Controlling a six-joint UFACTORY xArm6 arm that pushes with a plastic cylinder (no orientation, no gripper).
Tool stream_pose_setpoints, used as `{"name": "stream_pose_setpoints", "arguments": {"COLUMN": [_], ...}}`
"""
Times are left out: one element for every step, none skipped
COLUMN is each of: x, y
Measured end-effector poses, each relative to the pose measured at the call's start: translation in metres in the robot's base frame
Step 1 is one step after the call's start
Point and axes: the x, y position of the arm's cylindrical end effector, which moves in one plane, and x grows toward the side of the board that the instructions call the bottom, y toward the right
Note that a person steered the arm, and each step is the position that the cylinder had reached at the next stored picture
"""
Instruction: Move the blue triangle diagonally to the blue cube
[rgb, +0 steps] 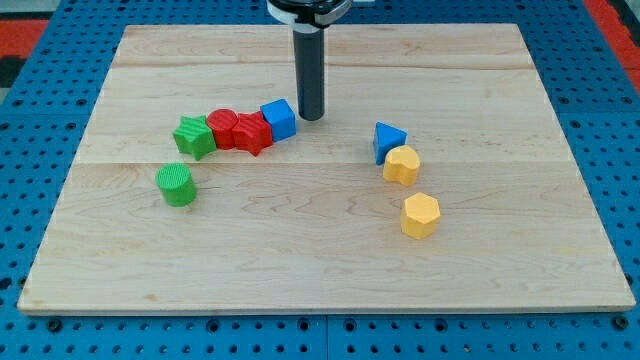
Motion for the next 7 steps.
{"name": "stream_pose_setpoints", "arguments": {"x": [0.000,0.000,0.000,-0.005,-0.003,0.015,0.057], "y": [-0.015,-0.044,-0.070,-0.033,0.045,0.112,0.106]}}
